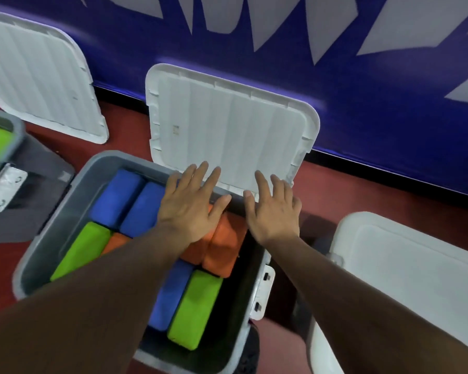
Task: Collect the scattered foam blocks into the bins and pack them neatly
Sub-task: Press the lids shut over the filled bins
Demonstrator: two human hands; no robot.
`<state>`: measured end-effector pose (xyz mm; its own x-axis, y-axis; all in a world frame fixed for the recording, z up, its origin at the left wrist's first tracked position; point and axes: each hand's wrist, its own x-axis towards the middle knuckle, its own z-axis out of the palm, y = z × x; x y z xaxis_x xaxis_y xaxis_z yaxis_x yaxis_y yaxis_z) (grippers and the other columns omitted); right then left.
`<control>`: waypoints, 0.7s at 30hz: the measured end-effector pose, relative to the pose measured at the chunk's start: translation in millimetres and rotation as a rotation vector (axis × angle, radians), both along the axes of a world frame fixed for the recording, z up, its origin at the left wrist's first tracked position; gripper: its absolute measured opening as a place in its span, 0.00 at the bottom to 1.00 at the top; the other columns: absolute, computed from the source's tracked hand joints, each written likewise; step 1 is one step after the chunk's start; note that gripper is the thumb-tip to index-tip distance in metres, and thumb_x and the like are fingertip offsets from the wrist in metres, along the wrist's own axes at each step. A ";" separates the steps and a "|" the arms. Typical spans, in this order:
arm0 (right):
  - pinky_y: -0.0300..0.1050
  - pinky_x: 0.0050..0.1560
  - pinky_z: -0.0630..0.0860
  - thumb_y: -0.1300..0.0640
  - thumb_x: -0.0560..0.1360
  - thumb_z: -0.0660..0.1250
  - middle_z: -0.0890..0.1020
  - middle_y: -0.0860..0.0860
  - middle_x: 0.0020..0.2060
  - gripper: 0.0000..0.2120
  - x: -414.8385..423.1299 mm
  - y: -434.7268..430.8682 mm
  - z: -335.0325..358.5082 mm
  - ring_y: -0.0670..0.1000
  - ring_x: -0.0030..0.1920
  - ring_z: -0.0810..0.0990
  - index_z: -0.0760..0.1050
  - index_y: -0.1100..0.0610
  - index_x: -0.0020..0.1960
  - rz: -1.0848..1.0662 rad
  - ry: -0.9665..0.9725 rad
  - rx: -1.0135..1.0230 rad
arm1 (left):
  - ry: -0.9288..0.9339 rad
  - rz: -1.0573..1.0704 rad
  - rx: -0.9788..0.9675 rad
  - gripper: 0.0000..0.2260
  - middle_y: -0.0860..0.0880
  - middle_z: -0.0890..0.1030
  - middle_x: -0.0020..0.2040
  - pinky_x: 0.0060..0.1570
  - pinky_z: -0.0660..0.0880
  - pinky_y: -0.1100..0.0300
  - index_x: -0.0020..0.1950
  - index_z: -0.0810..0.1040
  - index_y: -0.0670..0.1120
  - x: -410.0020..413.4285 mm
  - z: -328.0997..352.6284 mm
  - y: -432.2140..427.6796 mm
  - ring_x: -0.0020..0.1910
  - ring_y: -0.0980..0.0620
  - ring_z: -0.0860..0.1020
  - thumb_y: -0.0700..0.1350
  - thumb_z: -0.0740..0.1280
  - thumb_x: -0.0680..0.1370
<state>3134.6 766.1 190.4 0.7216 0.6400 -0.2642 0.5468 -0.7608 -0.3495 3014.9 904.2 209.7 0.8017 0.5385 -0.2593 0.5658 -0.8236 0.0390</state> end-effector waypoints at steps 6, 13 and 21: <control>0.61 0.76 0.53 0.38 0.84 0.46 0.55 0.53 0.81 0.29 50.2 50.7 8.6 0.56 0.80 0.49 0.49 0.46 0.82 -0.027 -0.058 -0.016 | -0.030 -0.003 0.010 0.34 0.48 0.43 0.84 0.79 0.43 0.43 0.83 0.41 0.54 43.5 0.6 59.7 0.82 0.46 0.45 0.67 0.37 0.79; 0.62 0.75 0.56 0.40 0.84 0.49 0.57 0.52 0.80 0.29 119.8 93.1 2.5 0.56 0.80 0.52 0.53 0.51 0.81 -0.024 -0.189 -0.068 | -0.073 -0.064 0.047 0.37 0.48 0.46 0.84 0.79 0.45 0.42 0.83 0.43 0.53 107.9 -9.4 112.4 0.82 0.44 0.48 0.68 0.35 0.77; 0.63 0.75 0.54 0.39 0.83 0.50 0.52 0.52 0.82 0.31 173.6 143.4 -29.8 0.56 0.81 0.48 0.49 0.49 0.82 -0.141 -0.209 -0.098 | -0.127 -0.116 0.038 0.37 0.47 0.46 0.84 0.78 0.44 0.42 0.83 0.43 0.53 152.3 -44.6 154.6 0.82 0.44 0.47 0.68 0.34 0.76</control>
